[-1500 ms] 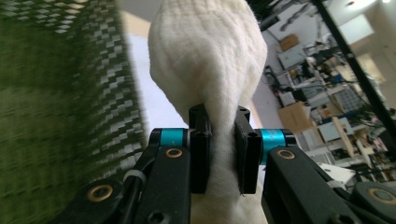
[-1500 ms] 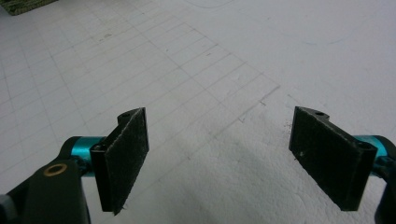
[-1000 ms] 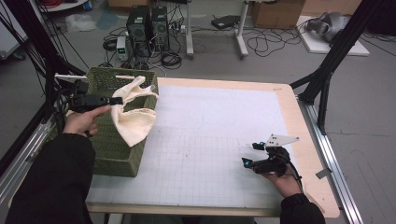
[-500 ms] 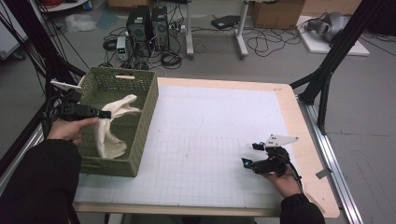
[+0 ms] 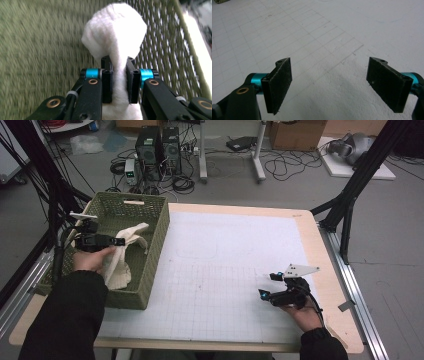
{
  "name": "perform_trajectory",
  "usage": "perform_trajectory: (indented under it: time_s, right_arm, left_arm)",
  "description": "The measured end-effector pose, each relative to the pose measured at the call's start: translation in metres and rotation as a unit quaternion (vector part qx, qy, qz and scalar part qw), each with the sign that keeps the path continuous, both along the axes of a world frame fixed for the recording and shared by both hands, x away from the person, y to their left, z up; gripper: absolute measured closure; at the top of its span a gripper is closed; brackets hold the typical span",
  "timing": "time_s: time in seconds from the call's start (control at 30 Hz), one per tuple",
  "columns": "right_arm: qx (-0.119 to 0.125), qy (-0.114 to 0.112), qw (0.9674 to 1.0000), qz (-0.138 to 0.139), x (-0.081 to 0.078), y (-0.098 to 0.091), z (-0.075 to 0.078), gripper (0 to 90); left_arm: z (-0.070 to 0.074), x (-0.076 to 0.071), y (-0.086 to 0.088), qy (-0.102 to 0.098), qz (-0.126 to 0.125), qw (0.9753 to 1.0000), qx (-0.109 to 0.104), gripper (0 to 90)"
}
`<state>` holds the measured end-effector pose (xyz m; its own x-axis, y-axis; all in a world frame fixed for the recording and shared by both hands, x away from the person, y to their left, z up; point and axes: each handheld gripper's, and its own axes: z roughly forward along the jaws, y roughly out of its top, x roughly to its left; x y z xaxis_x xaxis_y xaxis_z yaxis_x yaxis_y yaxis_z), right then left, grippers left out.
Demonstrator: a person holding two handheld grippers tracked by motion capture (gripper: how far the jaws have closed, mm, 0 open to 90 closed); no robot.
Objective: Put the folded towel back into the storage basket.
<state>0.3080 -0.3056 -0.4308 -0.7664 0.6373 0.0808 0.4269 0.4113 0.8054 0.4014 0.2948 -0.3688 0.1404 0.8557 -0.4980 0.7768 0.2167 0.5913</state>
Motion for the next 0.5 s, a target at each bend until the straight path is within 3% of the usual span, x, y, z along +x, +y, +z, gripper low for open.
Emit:
perform_trajectory:
  time_s: [0.13,0.3,0.5]
  right_arm:
    - [-0.001,0.000,1.0000,0.001,0.000,0.000,0.000,19.7]
    - [-0.001,0.002,1.0000,0.001,0.000,0.001,-0.001,19.7]
    - [-0.002,0.000,1.0000,0.003,0.001,0.003,-0.001,19.7]
  left_arm:
    - [-0.004,0.000,-0.002,-0.013,0.016,0.9997,0.012,79.0]
    - [-0.009,0.001,-0.005,0.000,0.015,0.9984,0.054,78.9]
    - [-0.012,0.002,-0.007,0.015,0.019,0.9968,0.076,78.9]
